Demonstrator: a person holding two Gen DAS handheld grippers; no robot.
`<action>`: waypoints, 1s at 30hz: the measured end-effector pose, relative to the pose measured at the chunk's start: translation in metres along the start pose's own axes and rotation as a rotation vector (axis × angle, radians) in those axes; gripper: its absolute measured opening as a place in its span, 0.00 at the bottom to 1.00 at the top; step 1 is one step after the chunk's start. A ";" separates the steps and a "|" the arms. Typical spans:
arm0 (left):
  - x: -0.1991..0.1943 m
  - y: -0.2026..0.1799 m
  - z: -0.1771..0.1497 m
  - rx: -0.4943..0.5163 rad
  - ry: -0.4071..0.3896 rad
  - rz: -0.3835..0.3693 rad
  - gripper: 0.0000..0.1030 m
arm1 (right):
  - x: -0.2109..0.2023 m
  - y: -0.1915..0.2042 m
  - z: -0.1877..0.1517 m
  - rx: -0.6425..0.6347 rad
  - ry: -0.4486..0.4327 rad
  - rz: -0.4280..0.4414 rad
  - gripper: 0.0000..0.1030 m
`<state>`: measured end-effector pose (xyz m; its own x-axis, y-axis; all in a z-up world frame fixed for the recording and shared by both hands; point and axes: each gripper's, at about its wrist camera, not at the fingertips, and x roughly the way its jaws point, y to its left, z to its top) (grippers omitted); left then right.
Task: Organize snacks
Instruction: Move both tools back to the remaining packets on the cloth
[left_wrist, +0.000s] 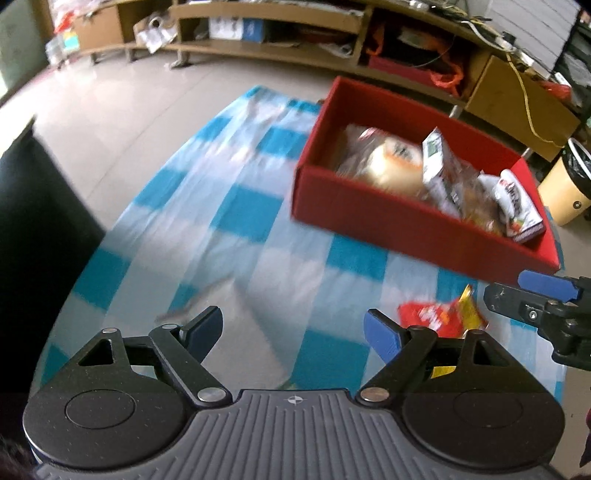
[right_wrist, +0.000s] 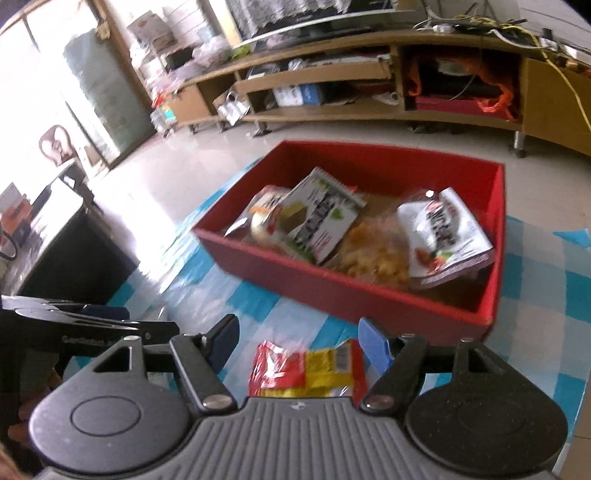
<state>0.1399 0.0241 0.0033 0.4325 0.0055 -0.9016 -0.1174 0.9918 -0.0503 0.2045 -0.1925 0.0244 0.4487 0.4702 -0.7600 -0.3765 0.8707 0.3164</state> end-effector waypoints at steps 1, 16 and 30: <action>0.000 0.002 -0.004 -0.008 0.007 0.007 0.86 | 0.002 0.004 -0.003 -0.013 0.010 0.000 0.68; 0.017 0.011 -0.027 -0.137 0.094 0.038 0.90 | 0.029 -0.007 -0.014 0.005 0.127 -0.006 0.71; 0.029 0.019 -0.030 -0.135 0.121 0.049 0.91 | 0.059 0.000 -0.023 -0.015 0.170 -0.040 0.83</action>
<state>0.1230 0.0395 -0.0368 0.3136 0.0303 -0.9491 -0.2587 0.9644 -0.0546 0.2124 -0.1682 -0.0330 0.3204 0.4033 -0.8571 -0.3739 0.8852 0.2767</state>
